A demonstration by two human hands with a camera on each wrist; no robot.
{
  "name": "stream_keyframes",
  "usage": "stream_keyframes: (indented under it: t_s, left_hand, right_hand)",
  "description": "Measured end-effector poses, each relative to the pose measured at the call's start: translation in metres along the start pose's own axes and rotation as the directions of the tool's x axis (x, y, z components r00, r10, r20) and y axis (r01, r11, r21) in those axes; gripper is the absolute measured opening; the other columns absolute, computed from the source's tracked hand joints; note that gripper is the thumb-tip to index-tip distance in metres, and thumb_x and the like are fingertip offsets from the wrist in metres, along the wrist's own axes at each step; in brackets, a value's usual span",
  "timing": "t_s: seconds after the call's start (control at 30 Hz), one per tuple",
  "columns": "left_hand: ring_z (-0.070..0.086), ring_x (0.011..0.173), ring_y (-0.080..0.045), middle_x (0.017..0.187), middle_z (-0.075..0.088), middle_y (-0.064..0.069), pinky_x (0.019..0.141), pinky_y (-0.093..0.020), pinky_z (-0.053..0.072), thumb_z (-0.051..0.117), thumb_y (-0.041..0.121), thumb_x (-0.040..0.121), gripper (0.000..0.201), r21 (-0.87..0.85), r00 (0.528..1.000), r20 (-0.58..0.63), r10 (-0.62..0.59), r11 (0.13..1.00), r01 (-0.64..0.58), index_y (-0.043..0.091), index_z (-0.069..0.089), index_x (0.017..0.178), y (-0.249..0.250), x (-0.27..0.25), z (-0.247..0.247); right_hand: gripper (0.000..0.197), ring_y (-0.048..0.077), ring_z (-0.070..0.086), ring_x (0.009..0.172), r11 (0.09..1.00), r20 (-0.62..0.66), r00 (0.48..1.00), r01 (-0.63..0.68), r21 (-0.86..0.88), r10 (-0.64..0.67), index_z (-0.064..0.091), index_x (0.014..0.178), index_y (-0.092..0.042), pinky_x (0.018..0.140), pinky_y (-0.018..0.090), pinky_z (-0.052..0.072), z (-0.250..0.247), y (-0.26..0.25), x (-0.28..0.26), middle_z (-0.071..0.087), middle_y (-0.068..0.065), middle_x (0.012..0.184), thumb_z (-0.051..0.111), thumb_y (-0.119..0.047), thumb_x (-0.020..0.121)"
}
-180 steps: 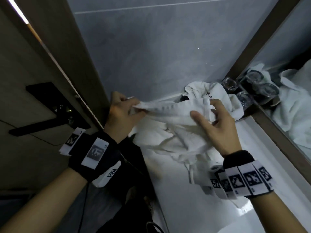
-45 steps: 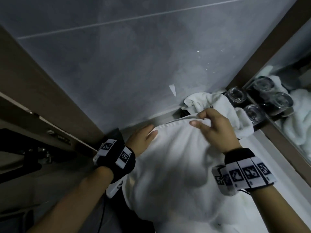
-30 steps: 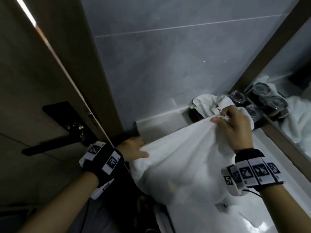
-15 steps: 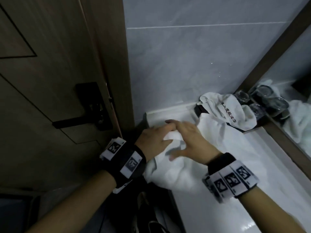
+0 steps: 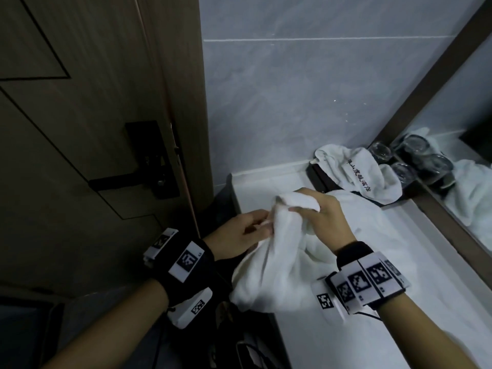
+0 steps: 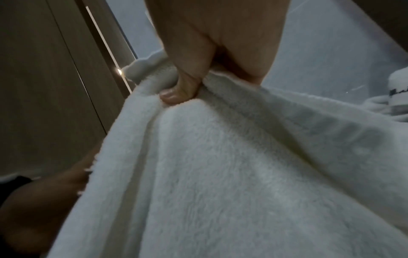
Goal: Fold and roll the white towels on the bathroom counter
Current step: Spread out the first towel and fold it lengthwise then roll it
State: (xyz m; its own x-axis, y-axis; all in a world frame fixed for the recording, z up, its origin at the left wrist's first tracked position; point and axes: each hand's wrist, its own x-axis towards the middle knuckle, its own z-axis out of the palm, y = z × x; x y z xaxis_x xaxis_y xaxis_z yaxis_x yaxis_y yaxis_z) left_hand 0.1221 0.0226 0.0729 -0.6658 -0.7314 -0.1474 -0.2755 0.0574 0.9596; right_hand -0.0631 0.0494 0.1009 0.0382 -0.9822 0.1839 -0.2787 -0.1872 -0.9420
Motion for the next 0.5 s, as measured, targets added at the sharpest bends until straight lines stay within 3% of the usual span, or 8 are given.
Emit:
stream_keyframes:
  t_s: [0.1, 0.23, 0.33, 0.4, 0.5]
  left_hand:
    - [0.055, 0.099, -0.015, 0.108, 0.062, -0.015, 0.085, -0.018, 0.046, 0.047, 0.014, 0.094, 0.024, -0.05, 0.998, -0.061, -0.009, 0.999, 0.006, 0.002, 0.054, 0.113, 0.003, 0.002, 0.006]
    - [0.055, 0.093, -0.018, 0.099, 0.061, -0.016, 0.087, -0.033, 0.042, 0.042, 0.027, 0.096, 0.032, -0.126, 0.985, -0.153, -0.077, 0.99, 0.058, 0.0, 0.058, 0.103, 0.007, 0.006, 0.005]
    - [0.054, 0.085, -0.022, 0.092, 0.06, -0.025, 0.079, -0.035, 0.041, 0.048, 0.012, 0.093, 0.017, -0.045, 0.98, -0.201, -0.014, 0.999, 0.005, -0.003, 0.058, 0.095, 0.014, 0.013, 0.004]
    - [0.054, 0.083, -0.019, 0.085, 0.06, -0.017, 0.076, -0.03, 0.04, 0.049, 0.01, 0.092, 0.013, -0.013, 0.959, -0.284, -0.003, 1.0, -0.001, 0.0, 0.058, 0.09, 0.016, 0.017, 0.003]
    - [0.058, 0.078, -0.014, 0.08, 0.063, 0.0, 0.069, -0.015, 0.041, 0.054, 0.023, 0.09, 0.015, 0.116, 0.895, -0.446, 0.024, 0.993, 0.031, 0.01, 0.063, 0.088, 0.012, 0.018, -0.003]
  right_hand:
    - [0.021, -0.008, 0.06, 0.076, 1.0, 0.045, 0.999, -0.015, 0.008, 0.015, 0.067, 0.087, -0.012, 0.07, 0.006, 0.042, -0.001, 0.002, -0.005, 0.067, -0.006, 0.084, 0.059, 0.007, 0.082]
    - [0.031, -0.005, 0.065, 0.09, 0.997, 0.047, 0.996, -0.071, 0.018, 0.07, 0.07, 0.093, -0.02, 0.078, 0.007, 0.045, -0.012, 0.006, -0.008, 0.073, -0.01, 0.095, 0.063, 0.007, 0.079]
    - [0.037, -0.005, 0.065, 0.093, 0.994, 0.115, 0.989, -0.098, 0.049, 0.092, 0.069, 0.098, -0.021, 0.078, 0.005, 0.045, -0.012, 0.004, -0.01, 0.072, -0.023, 0.091, 0.064, 0.008, 0.076]
    - [0.04, -0.006, 0.064, 0.086, 0.994, 0.119, 0.987, -0.106, -0.01, 0.106, 0.069, 0.104, -0.017, 0.075, 0.005, 0.044, -0.01, 0.004, -0.01, 0.071, -0.026, 0.084, 0.069, 0.007, 0.071]
    - [0.03, -0.003, 0.047, 0.055, 0.977, -0.021, 0.992, -0.128, -0.17, 0.126, 0.074, 0.088, -0.014, 0.057, 0.008, 0.038, -0.012, 0.005, -0.008, 0.061, -0.023, 0.055, 0.077, 0.001, 0.063]
